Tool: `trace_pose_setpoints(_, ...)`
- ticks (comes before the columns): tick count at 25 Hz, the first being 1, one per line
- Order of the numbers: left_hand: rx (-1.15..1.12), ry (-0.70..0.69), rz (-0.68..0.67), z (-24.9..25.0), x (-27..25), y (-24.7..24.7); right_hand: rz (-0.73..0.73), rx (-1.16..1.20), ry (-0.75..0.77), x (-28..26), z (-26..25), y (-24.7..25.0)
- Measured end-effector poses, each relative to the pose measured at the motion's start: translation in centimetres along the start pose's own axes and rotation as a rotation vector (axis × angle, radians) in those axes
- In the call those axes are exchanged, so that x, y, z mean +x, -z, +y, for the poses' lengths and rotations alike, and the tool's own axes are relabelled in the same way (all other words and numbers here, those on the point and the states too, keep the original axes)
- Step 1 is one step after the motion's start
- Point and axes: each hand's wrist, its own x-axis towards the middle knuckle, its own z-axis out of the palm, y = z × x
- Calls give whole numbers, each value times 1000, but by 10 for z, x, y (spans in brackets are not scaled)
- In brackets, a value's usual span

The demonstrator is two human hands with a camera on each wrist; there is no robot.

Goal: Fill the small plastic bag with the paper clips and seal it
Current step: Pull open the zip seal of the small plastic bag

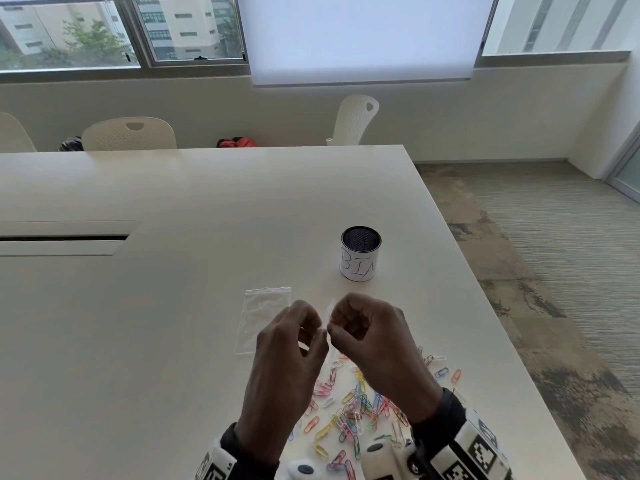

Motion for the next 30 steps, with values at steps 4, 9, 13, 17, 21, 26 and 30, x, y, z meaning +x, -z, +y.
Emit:
trace_pose_setpoints(4,35,18,68,-1,-3,-1,54,-90,-28,0,3,2)
trace_pose_setpoints(9,27,21,161,0,-1,1,108,-91,-94,-2,0,5)
trace_pose_setpoints(13,-26,19,164,4,-1,-2,-33,-29,-154,-5,-2,-2)
trace_pose_setpoints(17,-7,23,148,4,-2,-3,-19,-72,-153,-2,2,-3)
trace_pose_setpoints(21,39,15,182,1,0,0,39,-138,-144,-1,5,0)
trace_pose_setpoints(26,34,-13,160,3,0,-1,36,-121,-120,1,4,-2)
trace_pose_setpoints(30,44,-19,178,-2,0,0,70,-212,-100,4,9,0)
